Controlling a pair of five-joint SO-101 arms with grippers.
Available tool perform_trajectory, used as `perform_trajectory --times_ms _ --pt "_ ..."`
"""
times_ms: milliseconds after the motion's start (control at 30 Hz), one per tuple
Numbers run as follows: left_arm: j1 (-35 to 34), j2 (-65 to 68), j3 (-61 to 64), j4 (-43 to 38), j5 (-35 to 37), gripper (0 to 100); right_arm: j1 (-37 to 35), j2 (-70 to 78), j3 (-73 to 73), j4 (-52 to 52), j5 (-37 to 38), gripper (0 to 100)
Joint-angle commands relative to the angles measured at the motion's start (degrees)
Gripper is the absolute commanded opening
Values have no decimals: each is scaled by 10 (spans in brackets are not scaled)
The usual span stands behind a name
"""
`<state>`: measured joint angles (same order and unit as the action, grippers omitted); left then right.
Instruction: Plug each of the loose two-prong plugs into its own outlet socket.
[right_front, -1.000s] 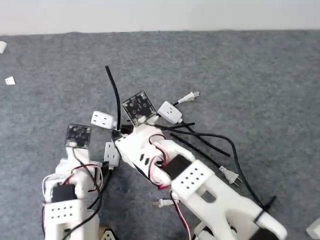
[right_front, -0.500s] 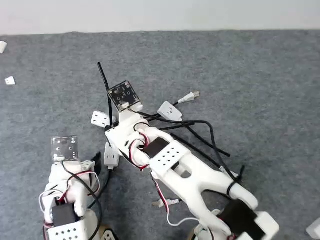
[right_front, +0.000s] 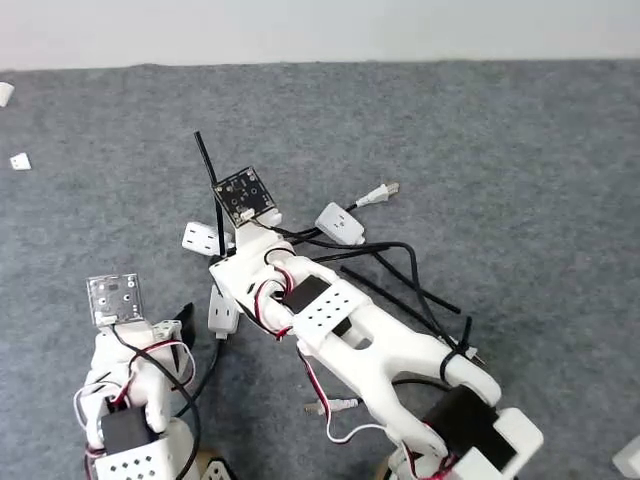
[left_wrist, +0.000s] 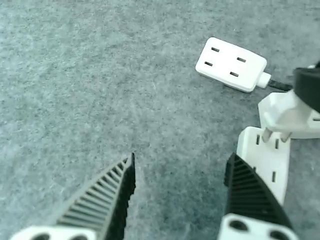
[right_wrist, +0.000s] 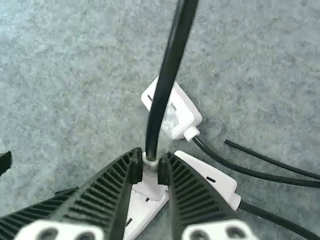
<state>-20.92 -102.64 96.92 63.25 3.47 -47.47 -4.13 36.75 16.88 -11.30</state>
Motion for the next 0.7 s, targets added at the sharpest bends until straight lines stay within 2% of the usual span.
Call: perform_trajectory --times_ms 0,300,433,533,667 --pt "-6 4 -32 -5 8 276 0 -3 -40 -14 -8 9" --pt "-3 5 -35 5 6 302 4 15 -52 -7 -5 9" --pt "11 14 -36 5 8 312 22 -18 -52 51 -5 9" --pt "16 82 -58 -13 9 312 22 -55 -50 94 -5 9" --pt "18 265 -102 -101 16 312 19 -94 -24 106 -8 9"
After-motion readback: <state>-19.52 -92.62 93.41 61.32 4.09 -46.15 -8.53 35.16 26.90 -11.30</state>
